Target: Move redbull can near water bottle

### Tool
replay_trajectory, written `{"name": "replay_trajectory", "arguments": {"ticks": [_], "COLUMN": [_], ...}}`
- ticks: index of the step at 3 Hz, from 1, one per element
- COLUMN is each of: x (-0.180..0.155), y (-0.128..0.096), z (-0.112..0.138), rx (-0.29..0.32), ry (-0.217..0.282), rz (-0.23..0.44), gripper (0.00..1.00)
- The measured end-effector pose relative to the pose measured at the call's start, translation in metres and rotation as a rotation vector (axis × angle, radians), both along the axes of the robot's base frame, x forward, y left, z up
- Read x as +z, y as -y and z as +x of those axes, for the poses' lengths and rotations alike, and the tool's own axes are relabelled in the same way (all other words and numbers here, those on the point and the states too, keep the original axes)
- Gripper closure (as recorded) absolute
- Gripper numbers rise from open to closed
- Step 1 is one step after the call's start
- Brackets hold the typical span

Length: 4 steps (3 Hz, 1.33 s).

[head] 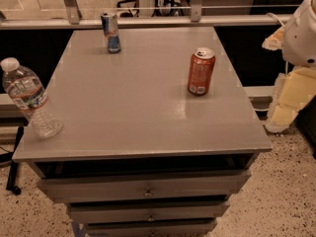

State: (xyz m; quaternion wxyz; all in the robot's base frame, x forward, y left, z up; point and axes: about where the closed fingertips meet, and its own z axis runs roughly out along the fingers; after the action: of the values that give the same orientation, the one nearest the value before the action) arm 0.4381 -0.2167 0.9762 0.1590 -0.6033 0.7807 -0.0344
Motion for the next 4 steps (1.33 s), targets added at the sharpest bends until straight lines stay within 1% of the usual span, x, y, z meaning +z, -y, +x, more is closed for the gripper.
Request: {"name": "replay_trajectory", "arguments": {"ticks": [1, 2, 3, 4], "x": [0.0, 0.002, 0.009, 0.016], "y": [0.0, -0.014, -0.054, -0.11], "z": [0.0, 0.014, 0.051, 0.091], "rx": [0.0, 0.029, 0.099, 0.172], "ry": [0.0, 0.033, 0.097, 0.159], "rz": [0.0, 0.029, 0.098, 0.186], "gripper": [0.0, 0.0, 0.0, 0.0]}}
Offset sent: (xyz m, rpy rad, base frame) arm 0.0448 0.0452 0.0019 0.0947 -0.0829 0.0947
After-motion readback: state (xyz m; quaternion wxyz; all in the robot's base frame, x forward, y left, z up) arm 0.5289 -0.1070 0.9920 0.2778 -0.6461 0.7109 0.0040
